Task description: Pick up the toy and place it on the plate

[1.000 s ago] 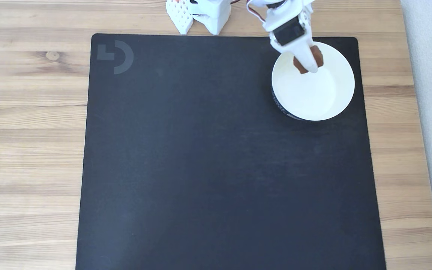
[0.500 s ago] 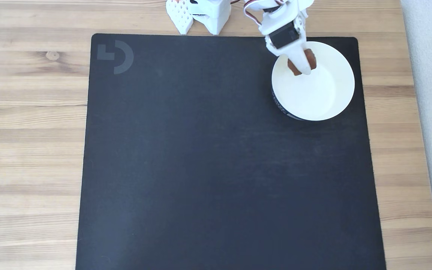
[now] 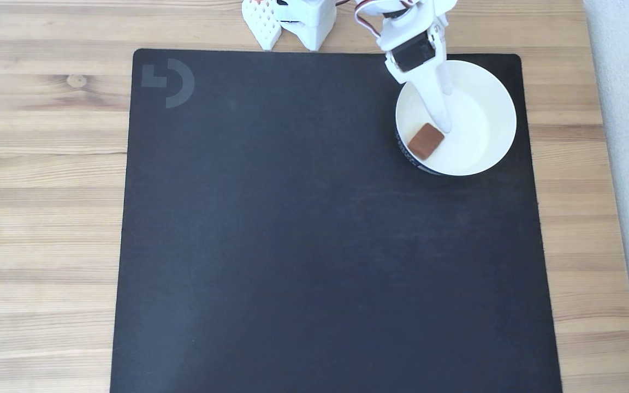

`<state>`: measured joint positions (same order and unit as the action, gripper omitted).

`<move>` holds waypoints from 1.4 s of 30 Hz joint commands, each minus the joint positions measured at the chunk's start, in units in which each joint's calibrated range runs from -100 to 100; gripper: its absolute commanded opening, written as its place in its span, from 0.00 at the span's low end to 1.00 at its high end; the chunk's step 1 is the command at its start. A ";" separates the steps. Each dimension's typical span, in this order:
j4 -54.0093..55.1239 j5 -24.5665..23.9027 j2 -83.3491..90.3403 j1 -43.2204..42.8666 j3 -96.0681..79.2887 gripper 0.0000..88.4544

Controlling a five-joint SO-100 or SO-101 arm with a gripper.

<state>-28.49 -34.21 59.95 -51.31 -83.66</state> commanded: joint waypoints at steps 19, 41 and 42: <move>0.13 13.02 36.38 29.60 -12.11 0.03; -21.97 28.73 39.55 52.69 -15.89 0.03; -23.16 28.73 39.55 52.69 -15.89 0.03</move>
<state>-48.50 -5.79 98.83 1.04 -98.77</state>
